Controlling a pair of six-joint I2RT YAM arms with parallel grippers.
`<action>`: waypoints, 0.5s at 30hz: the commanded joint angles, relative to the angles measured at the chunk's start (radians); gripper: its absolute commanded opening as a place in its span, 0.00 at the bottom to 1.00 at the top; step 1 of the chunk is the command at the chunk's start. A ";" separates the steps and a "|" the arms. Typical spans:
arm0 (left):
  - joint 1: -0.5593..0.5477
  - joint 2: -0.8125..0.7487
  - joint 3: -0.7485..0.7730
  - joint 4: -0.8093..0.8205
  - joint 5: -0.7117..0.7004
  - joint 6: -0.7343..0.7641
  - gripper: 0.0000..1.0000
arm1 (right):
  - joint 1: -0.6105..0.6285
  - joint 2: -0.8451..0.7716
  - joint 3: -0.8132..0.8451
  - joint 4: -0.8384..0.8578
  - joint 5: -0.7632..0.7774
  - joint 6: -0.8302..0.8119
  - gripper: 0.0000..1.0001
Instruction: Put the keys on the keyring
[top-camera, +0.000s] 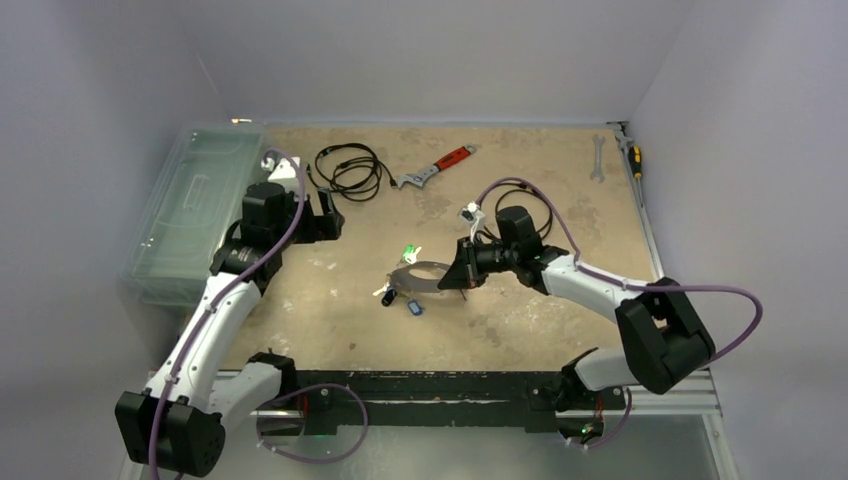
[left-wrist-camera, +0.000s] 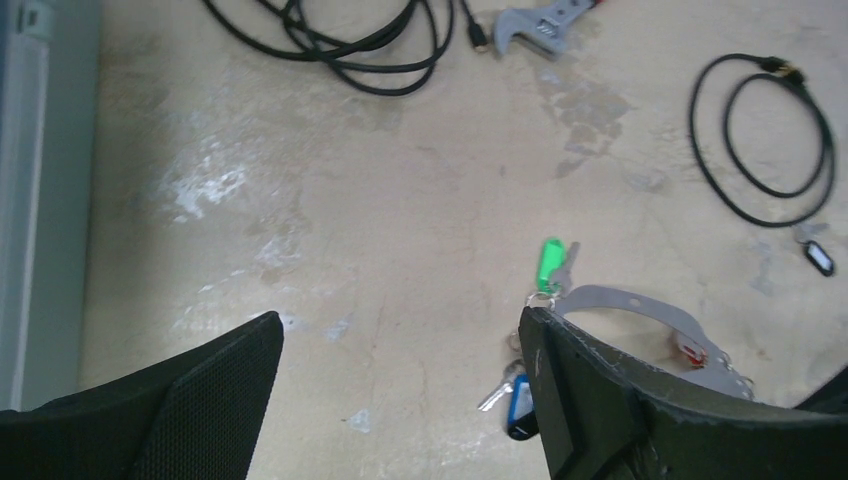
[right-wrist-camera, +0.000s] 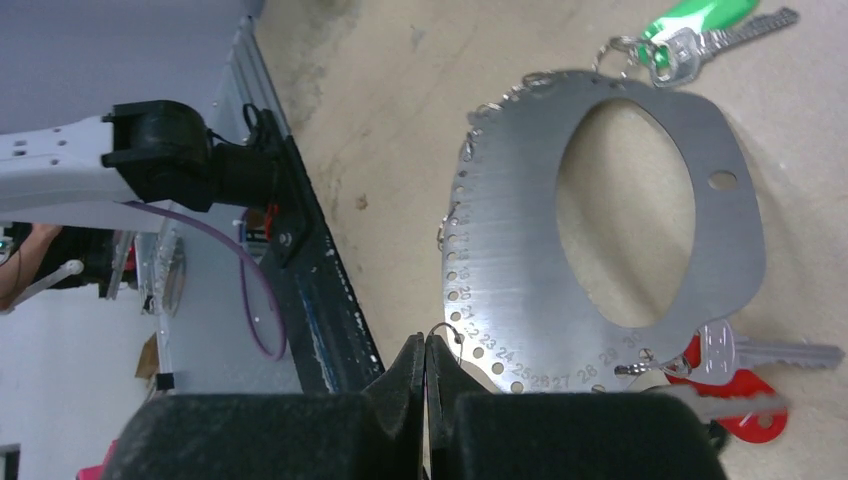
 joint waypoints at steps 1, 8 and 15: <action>-0.011 -0.065 -0.022 0.102 0.167 0.021 0.86 | 0.004 -0.059 -0.032 0.196 -0.113 0.046 0.00; -0.012 -0.118 -0.051 0.201 0.357 -0.004 0.80 | 0.003 -0.107 -0.075 0.409 -0.169 0.136 0.00; -0.019 -0.154 -0.096 0.329 0.545 -0.064 0.72 | 0.003 -0.129 -0.098 0.584 -0.192 0.228 0.00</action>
